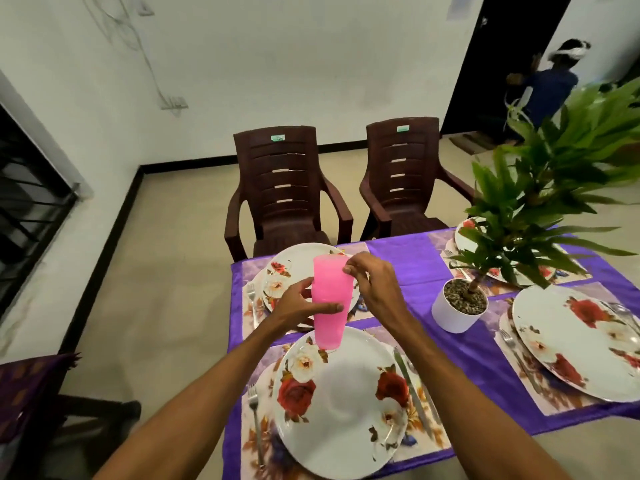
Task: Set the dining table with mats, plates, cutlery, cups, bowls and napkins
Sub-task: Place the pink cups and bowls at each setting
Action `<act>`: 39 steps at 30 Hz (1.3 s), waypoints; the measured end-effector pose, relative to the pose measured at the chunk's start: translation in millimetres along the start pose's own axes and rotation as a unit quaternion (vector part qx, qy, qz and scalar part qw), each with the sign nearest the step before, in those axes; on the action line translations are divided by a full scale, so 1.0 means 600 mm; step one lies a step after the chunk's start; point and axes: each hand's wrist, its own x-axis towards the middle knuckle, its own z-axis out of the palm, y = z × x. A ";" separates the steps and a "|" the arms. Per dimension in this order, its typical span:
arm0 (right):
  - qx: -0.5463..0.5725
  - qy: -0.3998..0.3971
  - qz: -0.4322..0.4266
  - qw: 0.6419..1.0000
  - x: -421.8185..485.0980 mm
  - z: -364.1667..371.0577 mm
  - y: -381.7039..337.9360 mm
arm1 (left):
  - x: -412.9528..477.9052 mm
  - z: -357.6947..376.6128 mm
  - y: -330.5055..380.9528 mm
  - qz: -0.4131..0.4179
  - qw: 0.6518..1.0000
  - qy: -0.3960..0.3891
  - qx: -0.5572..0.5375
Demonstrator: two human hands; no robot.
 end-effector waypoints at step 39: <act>0.001 0.101 0.122 0.987 0.141 0.002 0.183 | 0.125 0.036 -0.019 0.068 0.987 0.125 0.069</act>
